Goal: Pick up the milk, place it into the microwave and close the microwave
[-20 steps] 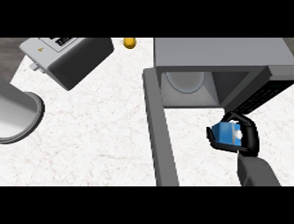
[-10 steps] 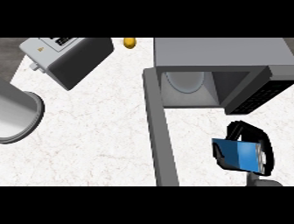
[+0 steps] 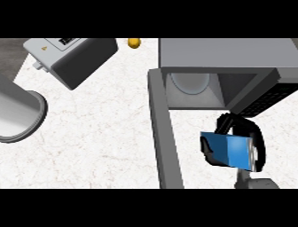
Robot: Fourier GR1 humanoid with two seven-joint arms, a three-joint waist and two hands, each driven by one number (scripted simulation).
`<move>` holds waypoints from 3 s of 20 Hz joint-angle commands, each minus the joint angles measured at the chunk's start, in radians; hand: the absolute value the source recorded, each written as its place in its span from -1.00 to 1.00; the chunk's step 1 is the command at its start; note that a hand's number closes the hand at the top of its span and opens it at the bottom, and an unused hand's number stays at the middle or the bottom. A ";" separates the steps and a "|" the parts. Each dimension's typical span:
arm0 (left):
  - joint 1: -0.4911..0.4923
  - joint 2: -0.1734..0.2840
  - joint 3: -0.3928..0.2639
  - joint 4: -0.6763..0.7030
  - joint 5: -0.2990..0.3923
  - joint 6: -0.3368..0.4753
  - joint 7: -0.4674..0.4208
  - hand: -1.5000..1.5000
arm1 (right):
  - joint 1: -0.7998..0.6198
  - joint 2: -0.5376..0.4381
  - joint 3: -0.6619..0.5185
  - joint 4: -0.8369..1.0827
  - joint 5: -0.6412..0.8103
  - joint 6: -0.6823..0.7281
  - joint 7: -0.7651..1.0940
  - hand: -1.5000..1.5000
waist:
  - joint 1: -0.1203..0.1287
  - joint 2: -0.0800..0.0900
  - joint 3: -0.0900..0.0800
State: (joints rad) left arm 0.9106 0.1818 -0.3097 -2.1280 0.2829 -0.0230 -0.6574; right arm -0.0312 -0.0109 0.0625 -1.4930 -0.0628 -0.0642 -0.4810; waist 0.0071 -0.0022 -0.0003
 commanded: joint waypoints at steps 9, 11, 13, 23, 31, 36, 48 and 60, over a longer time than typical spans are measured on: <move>0.013 0.052 0.087 0.039 0.090 -0.077 -0.033 -1.00 | -0.334 0.011 -0.018 0.378 0.086 -0.210 0.038 1.00 | 0.016 0.004 0.000; -0.014 0.038 0.086 0.045 0.071 -0.053 -0.019 -1.00 | -0.375 0.011 0.029 0.469 0.102 -0.268 0.006 1.00 | 0.016 0.005 0.001; -0.013 0.047 0.087 0.005 0.073 -0.042 0.014 -1.00 | -0.455 0.011 0.022 0.610 0.028 -0.304 -0.042 1.00 | 0.024 0.008 0.001; -0.009 0.036 0.067 0.051 0.043 -0.067 -0.028 -1.00 | -0.719 -0.019 -0.152 1.047 0.065 -0.335 -0.163 1.00 | 0.043 0.018 0.002; -0.053 0.059 0.089 0.016 0.072 -0.064 0.039 -1.00 | -0.852 -0.076 -0.189 1.232 0.096 -0.402 -0.202 1.00 | 0.073 0.037 0.004; -0.058 0.054 0.088 0.031 0.076 -0.078 0.022 -1.00 | -0.855 -0.118 -0.180 1.286 0.130 -0.434 -0.268 1.00 | 0.093 0.046 0.005; -0.085 0.066 0.102 0.078 0.091 -0.119 0.003 -1.00 | -0.954 -0.148 -0.232 1.301 0.115 -0.523 -0.340 1.00 | 0.118 0.055 0.006; -0.109 0.076 0.120 0.118 0.097 -0.138 -0.004 -1.00 | -0.988 -0.199 -0.259 1.332 0.145 -0.787 -0.349 1.00 | 0.148 0.070 0.005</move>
State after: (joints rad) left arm 0.8109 0.2570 -0.1950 -2.0232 0.3773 -0.1536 -0.6539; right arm -1.0120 -0.1982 -0.1800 -0.1680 0.0851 -0.7518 -0.8085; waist 0.1486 0.0665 0.0056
